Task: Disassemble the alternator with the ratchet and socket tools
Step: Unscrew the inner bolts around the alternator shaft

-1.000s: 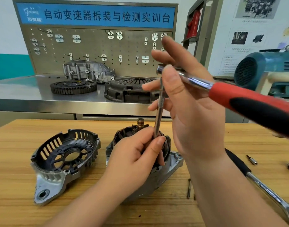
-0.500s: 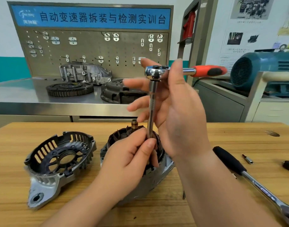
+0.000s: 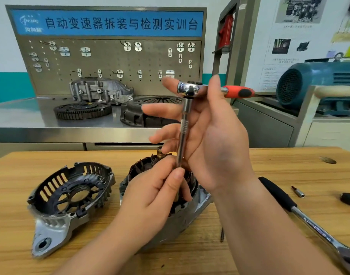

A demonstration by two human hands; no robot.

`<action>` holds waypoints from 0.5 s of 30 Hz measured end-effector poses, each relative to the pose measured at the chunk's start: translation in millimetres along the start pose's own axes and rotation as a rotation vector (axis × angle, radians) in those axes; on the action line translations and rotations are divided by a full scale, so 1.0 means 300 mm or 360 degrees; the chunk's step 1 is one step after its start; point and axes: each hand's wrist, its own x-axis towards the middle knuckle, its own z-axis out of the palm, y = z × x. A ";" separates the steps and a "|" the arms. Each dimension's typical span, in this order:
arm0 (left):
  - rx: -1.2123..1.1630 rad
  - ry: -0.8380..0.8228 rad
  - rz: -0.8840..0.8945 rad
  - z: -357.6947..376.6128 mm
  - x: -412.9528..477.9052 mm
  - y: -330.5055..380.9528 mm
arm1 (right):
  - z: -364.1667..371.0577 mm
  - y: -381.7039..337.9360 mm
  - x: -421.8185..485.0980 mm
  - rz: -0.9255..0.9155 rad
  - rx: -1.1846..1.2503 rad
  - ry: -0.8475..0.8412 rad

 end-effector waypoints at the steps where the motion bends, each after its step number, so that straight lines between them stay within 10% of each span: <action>1: 0.0011 0.0006 0.0004 0.001 0.001 0.000 | 0.001 0.002 0.000 -0.0008 -0.0021 -0.0005; 9: -0.0072 0.0115 -0.0018 0.005 0.003 0.006 | 0.019 0.021 -0.011 -0.0890 -0.1039 0.0239; 15: -0.0057 0.0102 -0.0024 0.010 -0.001 -0.001 | 0.039 0.027 -0.017 -0.0529 -0.0543 0.0119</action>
